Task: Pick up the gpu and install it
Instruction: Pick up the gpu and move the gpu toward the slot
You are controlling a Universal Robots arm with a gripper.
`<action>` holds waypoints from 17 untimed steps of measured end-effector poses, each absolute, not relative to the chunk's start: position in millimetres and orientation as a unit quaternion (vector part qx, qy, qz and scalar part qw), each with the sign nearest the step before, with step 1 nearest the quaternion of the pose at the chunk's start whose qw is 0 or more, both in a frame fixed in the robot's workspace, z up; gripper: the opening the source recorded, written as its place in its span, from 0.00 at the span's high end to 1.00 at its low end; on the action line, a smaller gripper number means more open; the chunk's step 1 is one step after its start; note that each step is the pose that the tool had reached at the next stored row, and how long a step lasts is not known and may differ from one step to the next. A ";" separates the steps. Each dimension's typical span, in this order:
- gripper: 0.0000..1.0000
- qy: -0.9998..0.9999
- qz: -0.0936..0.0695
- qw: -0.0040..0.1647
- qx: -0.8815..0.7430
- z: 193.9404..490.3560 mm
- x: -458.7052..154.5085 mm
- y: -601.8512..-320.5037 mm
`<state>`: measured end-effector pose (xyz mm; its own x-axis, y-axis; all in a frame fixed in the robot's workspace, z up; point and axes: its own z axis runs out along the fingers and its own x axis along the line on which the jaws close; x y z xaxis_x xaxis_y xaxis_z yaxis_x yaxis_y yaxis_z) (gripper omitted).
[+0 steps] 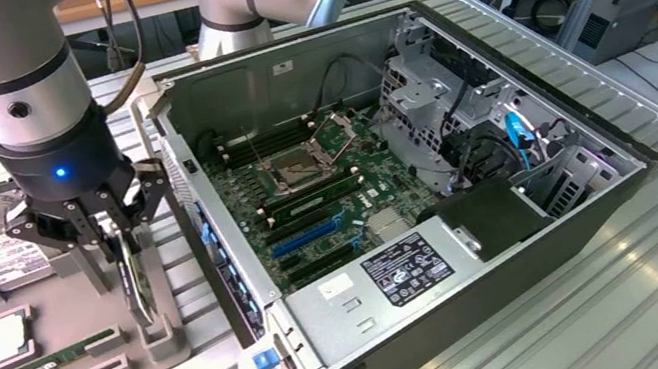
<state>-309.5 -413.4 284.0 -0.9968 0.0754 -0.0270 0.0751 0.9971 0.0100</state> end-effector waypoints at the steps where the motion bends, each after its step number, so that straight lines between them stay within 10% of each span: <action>1: 0.73 0.999 0.004 0.014 0.038 284.4 -309.5 -413.4; 17: 0.73 0.999 0.005 0.014 0.038 291.0 -309.5 -413.4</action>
<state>-309.5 -413.4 291.0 -0.9968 0.0753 -0.0271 0.0751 0.9971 0.0101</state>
